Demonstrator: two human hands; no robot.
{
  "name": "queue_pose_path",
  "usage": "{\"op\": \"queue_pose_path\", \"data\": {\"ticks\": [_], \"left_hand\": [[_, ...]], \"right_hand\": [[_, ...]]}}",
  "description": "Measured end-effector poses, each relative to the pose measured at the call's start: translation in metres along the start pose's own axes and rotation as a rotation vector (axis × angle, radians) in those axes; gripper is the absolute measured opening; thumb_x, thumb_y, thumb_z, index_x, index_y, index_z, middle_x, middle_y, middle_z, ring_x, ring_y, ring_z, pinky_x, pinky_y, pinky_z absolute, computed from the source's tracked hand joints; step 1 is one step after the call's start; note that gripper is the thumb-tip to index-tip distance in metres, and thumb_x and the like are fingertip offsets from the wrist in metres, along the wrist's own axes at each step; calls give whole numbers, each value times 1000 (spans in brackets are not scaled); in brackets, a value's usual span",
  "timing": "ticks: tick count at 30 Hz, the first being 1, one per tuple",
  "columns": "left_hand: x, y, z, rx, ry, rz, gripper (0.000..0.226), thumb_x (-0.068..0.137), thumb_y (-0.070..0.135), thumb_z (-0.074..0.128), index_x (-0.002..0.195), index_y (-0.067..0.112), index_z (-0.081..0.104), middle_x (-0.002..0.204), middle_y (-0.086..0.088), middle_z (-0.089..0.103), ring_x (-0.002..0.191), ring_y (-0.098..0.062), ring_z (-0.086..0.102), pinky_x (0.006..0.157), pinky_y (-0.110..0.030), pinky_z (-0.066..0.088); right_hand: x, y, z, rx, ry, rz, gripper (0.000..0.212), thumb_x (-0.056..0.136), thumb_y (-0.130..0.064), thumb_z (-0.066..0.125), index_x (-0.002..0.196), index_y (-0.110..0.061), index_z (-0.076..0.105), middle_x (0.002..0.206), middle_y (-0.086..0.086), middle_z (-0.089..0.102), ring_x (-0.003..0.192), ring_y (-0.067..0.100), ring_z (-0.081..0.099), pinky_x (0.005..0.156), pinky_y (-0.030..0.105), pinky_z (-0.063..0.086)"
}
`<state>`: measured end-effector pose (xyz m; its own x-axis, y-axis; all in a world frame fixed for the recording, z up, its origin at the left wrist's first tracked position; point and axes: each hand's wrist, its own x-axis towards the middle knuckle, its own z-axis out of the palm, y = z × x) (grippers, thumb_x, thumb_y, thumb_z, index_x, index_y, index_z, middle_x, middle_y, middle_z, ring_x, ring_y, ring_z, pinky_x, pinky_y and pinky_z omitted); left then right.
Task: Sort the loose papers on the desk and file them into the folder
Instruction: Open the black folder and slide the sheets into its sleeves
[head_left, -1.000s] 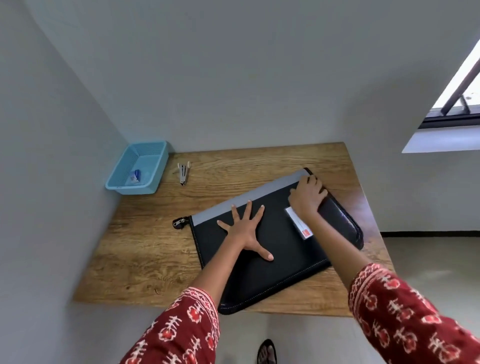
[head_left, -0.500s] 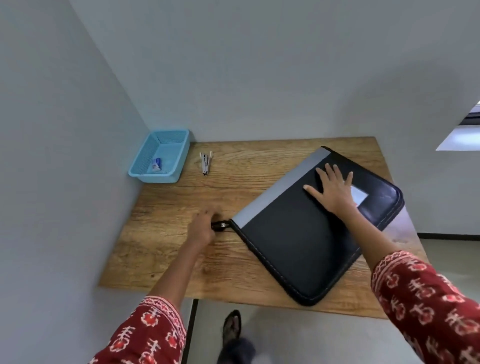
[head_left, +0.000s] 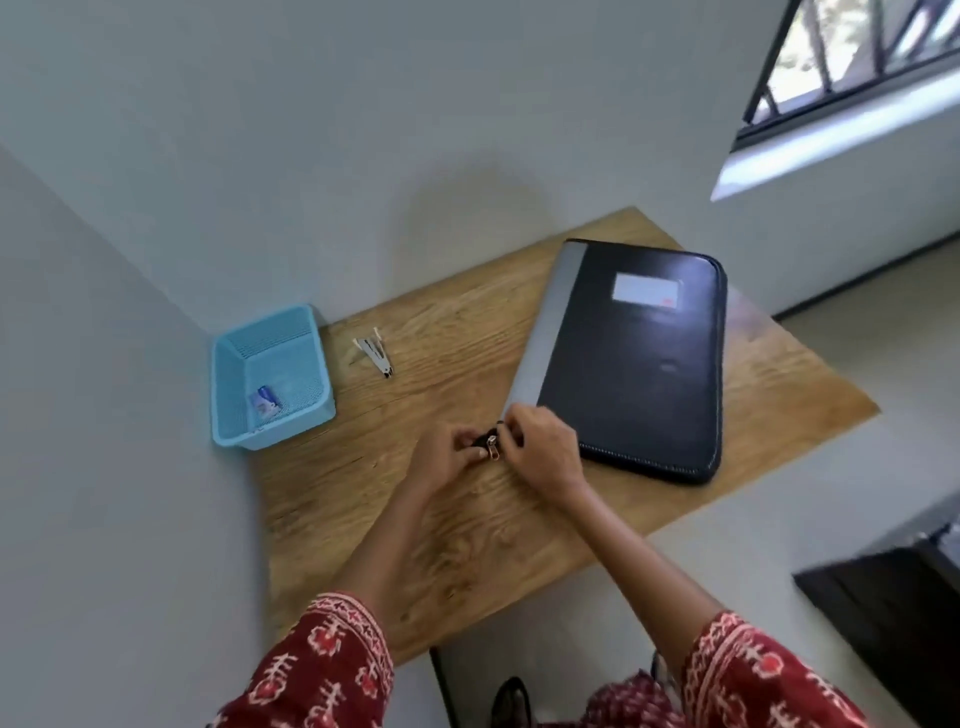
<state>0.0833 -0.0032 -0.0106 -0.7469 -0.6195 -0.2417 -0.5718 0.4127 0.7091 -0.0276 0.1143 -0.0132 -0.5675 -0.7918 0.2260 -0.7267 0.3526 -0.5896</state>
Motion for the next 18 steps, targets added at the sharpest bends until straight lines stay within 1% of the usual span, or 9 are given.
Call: {"op": "queue_pose_path", "data": {"ticks": [3, 5, 7, 9, 10, 12, 14, 16, 18], "left_hand": [[0, -1, -2, 48, -6, 43, 24, 76, 14, 72, 100, 11, 73, 88, -9, 72, 80, -19, 64, 68, -31, 42], [0, 0, -5, 106, -15, 85, 29, 75, 16, 67, 103, 9, 72, 95, -10, 72, 88, -23, 65, 72, -31, 45], [0, 0, -6, 144, -13, 110, 32, 73, 18, 62, 101, 9, 73, 95, -11, 72, 89, -25, 65, 72, -33, 46], [1, 0, -8, 185, -28, 114, 26, 78, 10, 65, 102, 10, 73, 94, -11, 72, 88, -26, 64, 65, -29, 39], [3, -2, -9, 198, -43, 114, 25, 79, 8, 65, 103, 10, 73, 95, -11, 72, 88, -25, 64, 64, -27, 36], [6, -4, -10, 213, -69, 120, 25, 80, 7, 64, 104, 12, 73, 95, -9, 72, 87, -23, 64, 65, -27, 38], [7, -3, -9, 198, -73, 120, 21, 83, 12, 63, 101, 14, 74, 91, -8, 73, 84, -22, 65, 65, -27, 40], [6, 0, -6, 131, -53, 99, 16, 85, 20, 63, 97, 17, 74, 88, -5, 73, 82, -20, 66, 69, -31, 47], [5, 4, -1, 76, -4, 66, 17, 86, 18, 62, 97, 17, 74, 90, -4, 73, 85, -19, 67, 75, -35, 51]], "right_hand": [[-22, -20, 14, -8, -107, 151, 28, 84, -37, 61, 100, -14, 53, 90, -1, 66, 88, 21, 60, 67, 32, 41], [-24, -29, 18, 84, -103, 269, 32, 82, -35, 66, 101, -13, 52, 91, 0, 66, 90, 22, 60, 72, 35, 44], [-19, -35, 19, 143, -80, 344, 30, 81, -27, 70, 99, -10, 53, 90, 3, 66, 88, 23, 60, 73, 37, 46], [-18, -38, 20, 154, -64, 393, 21, 82, -16, 67, 98, -10, 54, 91, 5, 66, 88, 25, 61, 73, 36, 47], [-19, -39, 21, 165, -41, 415, 18, 83, -12, 65, 97, -11, 55, 91, 4, 67, 88, 24, 62, 72, 35, 47], [-23, -38, 22, 185, 8, 429, 14, 83, -11, 63, 95, -13, 56, 88, 3, 68, 85, 24, 63, 69, 34, 46], [-24, -39, 24, 161, 32, 416, 10, 85, -13, 57, 96, -11, 57, 87, 6, 67, 83, 26, 60, 66, 34, 41], [-22, -40, 25, 156, 50, 423, 10, 88, -13, 53, 96, -8, 57, 89, 10, 64, 85, 28, 57, 65, 33, 34], [-21, -41, 28, 212, 62, 432, 11, 86, -16, 56, 94, -9, 57, 86, 10, 65, 85, 28, 59, 66, 32, 35]]}}
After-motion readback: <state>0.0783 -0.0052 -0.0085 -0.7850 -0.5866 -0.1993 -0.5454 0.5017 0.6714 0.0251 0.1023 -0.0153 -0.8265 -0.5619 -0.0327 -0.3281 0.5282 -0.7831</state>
